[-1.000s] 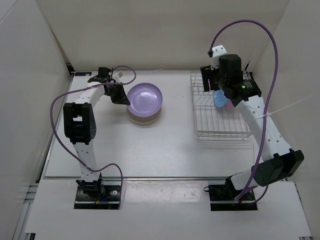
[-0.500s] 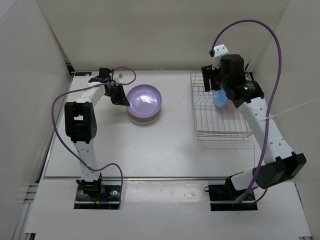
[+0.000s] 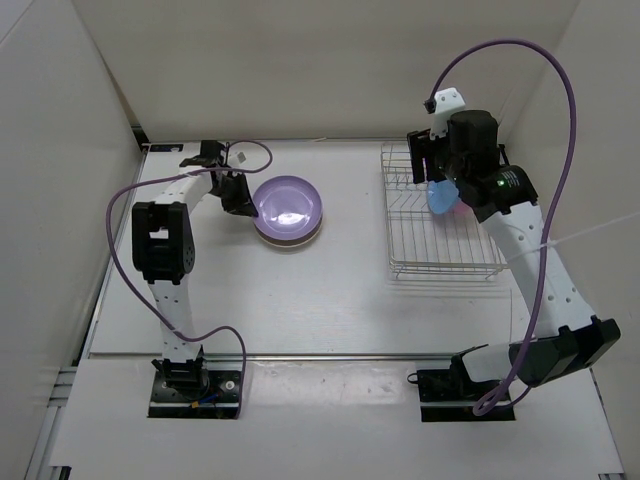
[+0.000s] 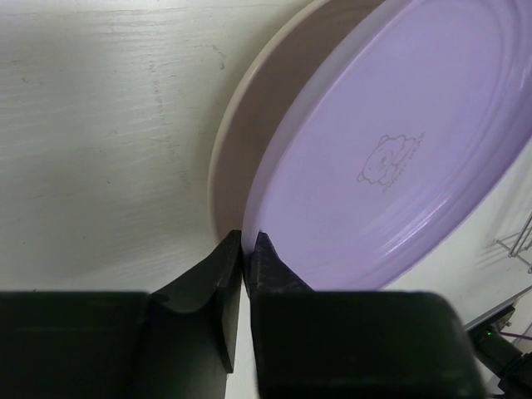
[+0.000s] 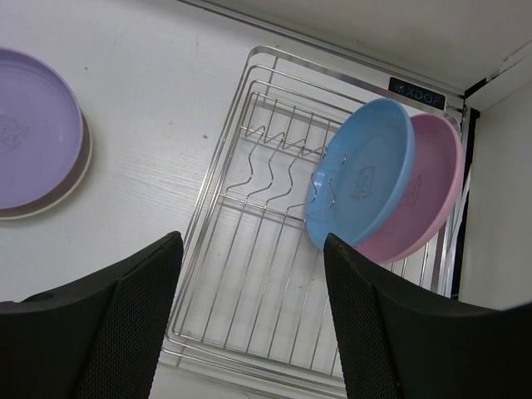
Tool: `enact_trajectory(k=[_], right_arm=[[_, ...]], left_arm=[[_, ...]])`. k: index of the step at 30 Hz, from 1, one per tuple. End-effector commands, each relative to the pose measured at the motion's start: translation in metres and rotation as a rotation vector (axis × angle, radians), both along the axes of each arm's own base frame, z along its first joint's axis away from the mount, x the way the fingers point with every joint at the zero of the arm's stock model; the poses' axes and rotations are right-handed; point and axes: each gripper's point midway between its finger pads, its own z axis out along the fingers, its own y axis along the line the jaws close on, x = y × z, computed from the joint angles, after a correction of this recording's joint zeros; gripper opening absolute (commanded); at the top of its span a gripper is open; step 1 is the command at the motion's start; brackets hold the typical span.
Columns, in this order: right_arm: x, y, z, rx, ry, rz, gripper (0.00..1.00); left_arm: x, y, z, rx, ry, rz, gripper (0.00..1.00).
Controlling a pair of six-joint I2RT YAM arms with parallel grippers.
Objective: Unload the plates from the dish rack
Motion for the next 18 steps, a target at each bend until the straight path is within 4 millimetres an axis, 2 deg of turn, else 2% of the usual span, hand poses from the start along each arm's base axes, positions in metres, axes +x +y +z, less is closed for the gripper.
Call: enact_trajectory(k=[1,12,14,16,18], right_arm=[[-0.004,0.0,0.015,0.032,-0.048,0.001,0.73],[-0.005,-0.001,0.012,0.032,-0.048,0.001,0.73],[-0.005,-0.001,0.012,0.032,-0.048,0.001,0.73],[-0.005,-0.001,0.012,0.032,-0.048,0.001,0.73],[-0.005,-0.001,0.012,0.032,-0.048,0.001,0.73]], left_arm=[[0.0,-0.006,0.002,-0.003,-0.013,-0.016,0.21],[-0.003,-0.018,-0.001,0.009,-0.018,-0.049,0.28],[-0.003,-0.018,-0.001,0.009,-0.018,-0.049,0.35],[-0.006,-0.017,-0.004,0.009,-0.008,-0.049,0.47],[-0.006,-0.017,-0.004,0.009,-0.008,-0.049,0.48]])
